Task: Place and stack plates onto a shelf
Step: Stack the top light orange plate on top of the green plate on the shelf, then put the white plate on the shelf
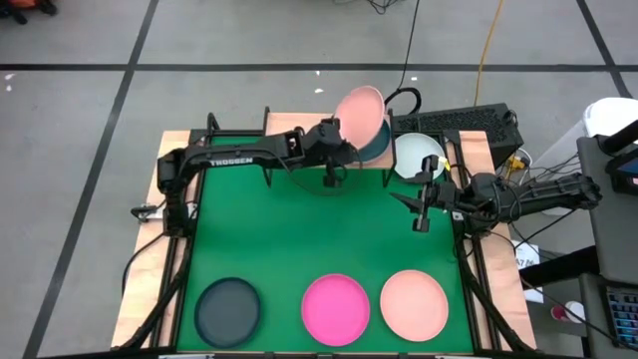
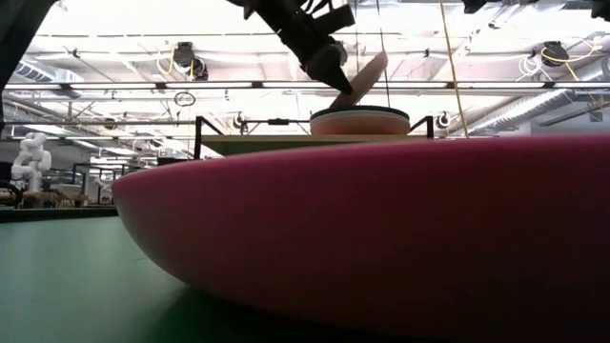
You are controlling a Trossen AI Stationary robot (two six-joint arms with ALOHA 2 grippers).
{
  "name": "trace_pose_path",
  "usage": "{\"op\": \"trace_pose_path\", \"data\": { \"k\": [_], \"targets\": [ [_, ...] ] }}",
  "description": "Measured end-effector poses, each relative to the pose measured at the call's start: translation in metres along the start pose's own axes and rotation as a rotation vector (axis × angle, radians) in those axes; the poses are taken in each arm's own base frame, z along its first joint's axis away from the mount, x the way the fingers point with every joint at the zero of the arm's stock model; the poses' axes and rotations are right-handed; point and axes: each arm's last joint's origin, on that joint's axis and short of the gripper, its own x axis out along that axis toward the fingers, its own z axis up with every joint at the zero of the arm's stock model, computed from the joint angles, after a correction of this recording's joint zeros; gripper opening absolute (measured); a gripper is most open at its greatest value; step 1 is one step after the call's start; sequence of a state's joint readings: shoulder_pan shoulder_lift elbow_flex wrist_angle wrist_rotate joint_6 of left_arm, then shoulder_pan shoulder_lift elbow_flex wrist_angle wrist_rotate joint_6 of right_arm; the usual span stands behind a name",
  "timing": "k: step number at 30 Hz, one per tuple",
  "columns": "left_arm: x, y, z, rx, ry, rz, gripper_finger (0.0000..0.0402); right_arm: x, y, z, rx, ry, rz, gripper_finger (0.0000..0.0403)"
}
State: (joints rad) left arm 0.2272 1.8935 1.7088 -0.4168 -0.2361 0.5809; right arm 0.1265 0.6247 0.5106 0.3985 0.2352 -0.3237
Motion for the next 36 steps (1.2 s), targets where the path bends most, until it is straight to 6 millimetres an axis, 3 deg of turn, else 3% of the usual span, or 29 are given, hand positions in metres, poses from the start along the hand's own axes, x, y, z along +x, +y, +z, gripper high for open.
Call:
{"op": "trace_pose_path", "data": {
  "k": [5, 12, 19, 23, 28, 32, 36],
  "targets": [
    [0.0, 0.0, 0.0, -0.004, 0.002, -0.001, 0.0032, 0.0, 0.0, 0.0, -0.001, 0.001, 0.0, 0.013],
    [0.0, -0.001, 0.0, -0.005, 0.003, -0.003, 0.0085, 0.0, 0.0, -0.001, -0.004, 0.009, 0.003, 0.013],
    [-0.021, 0.005, 0.008, -0.009, -0.013, 0.054, 0.0092, 0.0, 0.001, -0.002, -0.008, 0.024, 0.007, 0.013],
    [-0.054, 0.009, 0.02, -0.015, -0.061, 0.094, 0.0093, 0.0, 0.001, -0.003, -0.007, 0.03, 0.009, 0.013],
    [-0.11, 0.01, 0.034, -0.035, -0.148, 0.09, 0.0093, 0.0, 0.001, -0.004, -0.002, 0.041, 0.011, 0.013],
    [-0.156, 0.007, 0.036, -0.073, -0.19, 0.051, 0.0093, 0.0, 0.002, -0.005, 0.008, 0.052, 0.013, 0.013],
    [-0.187, -0.003, 0.032, -0.104, -0.166, -0.022, 0.0093, 0.0, 0.002, -0.006, 0.029, 0.057, 0.014, 0.013]
  ]
}}
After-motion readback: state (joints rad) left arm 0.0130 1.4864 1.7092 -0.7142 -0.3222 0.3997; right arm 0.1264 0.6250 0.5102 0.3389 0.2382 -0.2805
